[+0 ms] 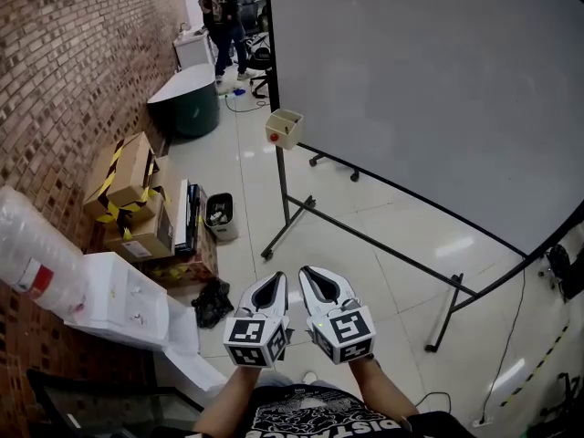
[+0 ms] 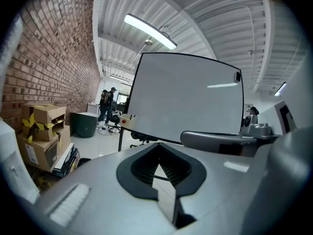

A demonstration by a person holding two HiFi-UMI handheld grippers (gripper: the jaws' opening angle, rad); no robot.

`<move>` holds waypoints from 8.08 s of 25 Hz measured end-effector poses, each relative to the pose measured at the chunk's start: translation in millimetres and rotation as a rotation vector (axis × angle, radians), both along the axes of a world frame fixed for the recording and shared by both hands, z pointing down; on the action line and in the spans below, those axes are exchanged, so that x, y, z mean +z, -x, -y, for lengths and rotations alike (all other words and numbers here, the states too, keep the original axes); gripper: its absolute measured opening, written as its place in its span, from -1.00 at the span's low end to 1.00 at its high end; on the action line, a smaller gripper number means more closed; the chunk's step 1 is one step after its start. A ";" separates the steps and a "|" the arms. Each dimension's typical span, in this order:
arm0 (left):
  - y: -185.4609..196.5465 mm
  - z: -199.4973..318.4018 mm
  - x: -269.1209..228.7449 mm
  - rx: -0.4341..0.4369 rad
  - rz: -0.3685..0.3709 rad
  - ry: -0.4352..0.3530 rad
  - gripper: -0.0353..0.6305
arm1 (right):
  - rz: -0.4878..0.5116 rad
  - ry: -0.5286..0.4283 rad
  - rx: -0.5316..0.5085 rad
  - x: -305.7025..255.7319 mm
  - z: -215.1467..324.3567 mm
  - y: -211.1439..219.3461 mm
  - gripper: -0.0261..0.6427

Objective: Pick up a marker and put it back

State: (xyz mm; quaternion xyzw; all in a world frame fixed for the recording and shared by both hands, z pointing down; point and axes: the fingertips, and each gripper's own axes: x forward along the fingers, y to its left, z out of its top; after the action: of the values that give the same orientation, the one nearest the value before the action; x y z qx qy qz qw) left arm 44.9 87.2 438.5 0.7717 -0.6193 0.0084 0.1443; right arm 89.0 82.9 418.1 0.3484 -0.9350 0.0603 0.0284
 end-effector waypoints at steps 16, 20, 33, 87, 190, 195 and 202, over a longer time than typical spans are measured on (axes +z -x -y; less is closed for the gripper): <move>48.2 127.9 2.8 0.019 -0.024 -0.021 -0.88 | -0.036 -0.039 -0.002 2.5 122.0 57.9 -0.92; 68.2 164.7 -1.6 0.037 -0.021 -0.018 -0.88 | -0.044 -0.027 0.014 3.2 158.3 79.6 -0.92; 122.8 256.2 -15.0 0.123 -0.037 -0.055 -0.88 | -0.068 -0.057 0.132 -11.2 260.2 139.6 -0.90; 175.2 446.6 3.0 0.122 0.000 -0.040 -0.87 | -0.167 -0.122 0.416 50.4 529.6 149.9 -0.82; 169.4 438.7 -22.4 0.097 -0.007 -0.144 -0.88 | -0.142 -0.236 0.370 -11.0 486.3 144.6 -0.82; 172.4 443.1 -22.0 0.095 -0.004 -0.140 -0.88 | -0.169 -0.203 0.371 9.3 499.6 146.3 -0.82; 175.0 446.8 -18.3 0.092 -0.005 -0.129 -0.88 | -0.190 -0.179 0.381 26.8 509.2 147.5 -0.82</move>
State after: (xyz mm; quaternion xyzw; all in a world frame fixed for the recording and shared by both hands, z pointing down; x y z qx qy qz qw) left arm -130.0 -359.6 420.2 0.8071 -0.5820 -0.0267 0.0953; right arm -58.5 -426.3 444.9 0.5239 -0.8470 -0.0517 0.0732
